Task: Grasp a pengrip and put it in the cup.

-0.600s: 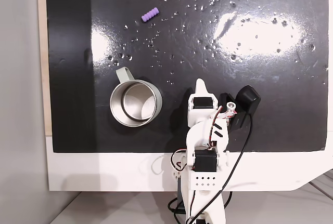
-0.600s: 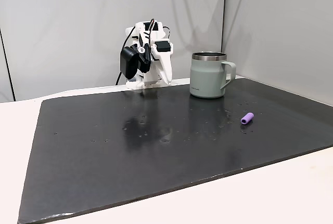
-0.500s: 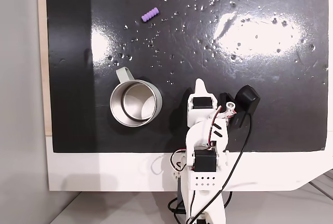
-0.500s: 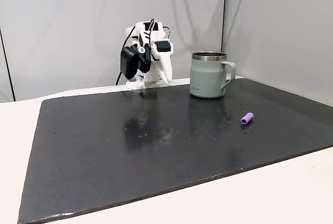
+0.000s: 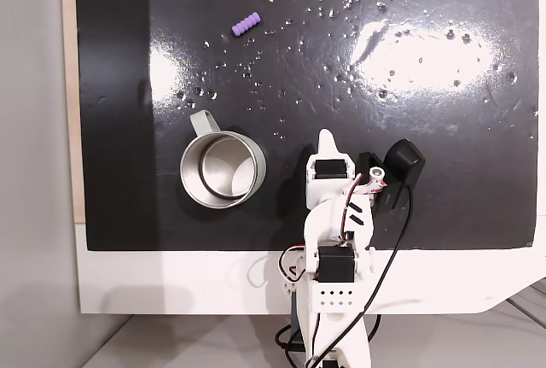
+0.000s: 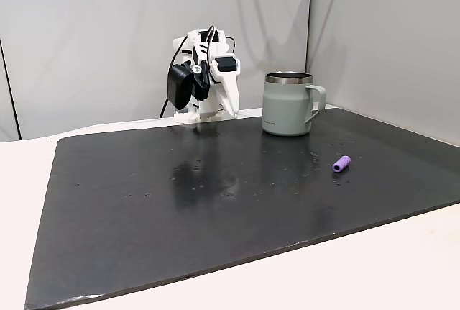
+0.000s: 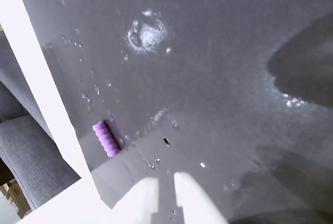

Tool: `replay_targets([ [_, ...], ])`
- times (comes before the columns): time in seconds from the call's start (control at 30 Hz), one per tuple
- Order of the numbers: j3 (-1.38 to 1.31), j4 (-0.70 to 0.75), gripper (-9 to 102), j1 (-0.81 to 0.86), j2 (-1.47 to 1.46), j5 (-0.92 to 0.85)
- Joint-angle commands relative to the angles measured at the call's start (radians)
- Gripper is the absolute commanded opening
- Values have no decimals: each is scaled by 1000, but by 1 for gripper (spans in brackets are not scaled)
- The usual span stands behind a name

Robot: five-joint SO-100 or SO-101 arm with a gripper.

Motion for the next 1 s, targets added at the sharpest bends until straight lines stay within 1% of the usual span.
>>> replay_targets([
  [0.0, -110, 23, 0, 0, 9, -18],
  [0.17, -238, 55, 0, -35, -26, -69],
  [0.37, -456, 58, 0, -61, -235, -80],
  [0.63, -802, 64, 0, -94, -649, 0],
  [0.97, -1189, 130, 0, -100, -1106, 141],
])
